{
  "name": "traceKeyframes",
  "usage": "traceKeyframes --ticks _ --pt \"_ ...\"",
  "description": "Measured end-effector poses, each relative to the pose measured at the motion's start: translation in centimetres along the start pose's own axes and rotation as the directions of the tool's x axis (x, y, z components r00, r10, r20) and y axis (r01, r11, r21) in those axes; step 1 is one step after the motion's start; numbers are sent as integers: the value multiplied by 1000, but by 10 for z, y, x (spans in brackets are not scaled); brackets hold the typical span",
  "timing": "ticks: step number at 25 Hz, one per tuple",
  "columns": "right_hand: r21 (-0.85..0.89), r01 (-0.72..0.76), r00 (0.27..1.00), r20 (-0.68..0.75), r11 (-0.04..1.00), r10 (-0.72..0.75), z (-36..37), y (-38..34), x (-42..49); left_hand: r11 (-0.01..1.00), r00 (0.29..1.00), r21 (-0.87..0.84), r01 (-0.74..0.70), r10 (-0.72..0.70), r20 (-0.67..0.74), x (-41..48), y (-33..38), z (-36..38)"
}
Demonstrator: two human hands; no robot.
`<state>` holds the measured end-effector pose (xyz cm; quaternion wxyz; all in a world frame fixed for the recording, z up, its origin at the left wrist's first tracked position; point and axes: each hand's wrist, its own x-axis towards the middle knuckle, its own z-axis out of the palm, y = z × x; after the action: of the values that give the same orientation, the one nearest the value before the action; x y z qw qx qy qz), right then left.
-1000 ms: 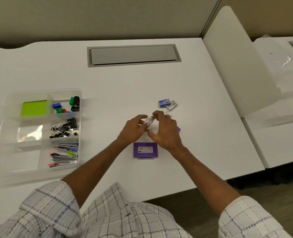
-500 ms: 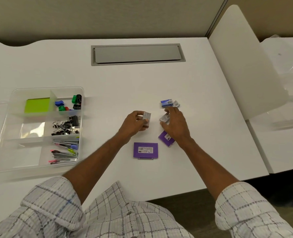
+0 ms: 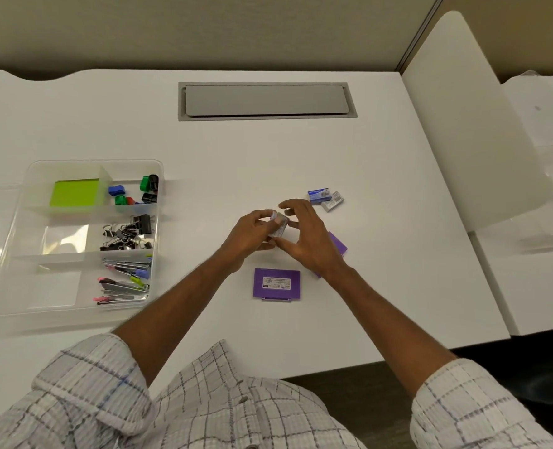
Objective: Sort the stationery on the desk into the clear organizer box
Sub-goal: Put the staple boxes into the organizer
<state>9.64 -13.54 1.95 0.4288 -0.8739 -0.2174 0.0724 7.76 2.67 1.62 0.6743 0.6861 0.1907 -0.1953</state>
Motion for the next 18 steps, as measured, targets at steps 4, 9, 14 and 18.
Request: traceKeyframes --ticks 4,9,14,18 --pt "336 -245 970 82 909 231 6 -11 1 997 999 -64 -46 46 -15 -7 -5 -20" --pt "440 -301 953 110 846 283 24 -34 14 992 993 -96 -77 68 -93 -24 -7 -47" --pt "433 -243 970 120 868 212 57 -78 36 985 944 58 -163 172 -280 -54 5 -99" --pt "365 -115 991 109 924 80 95 -125 50 984 898 77 -162 179 -402 -79 9 -145"
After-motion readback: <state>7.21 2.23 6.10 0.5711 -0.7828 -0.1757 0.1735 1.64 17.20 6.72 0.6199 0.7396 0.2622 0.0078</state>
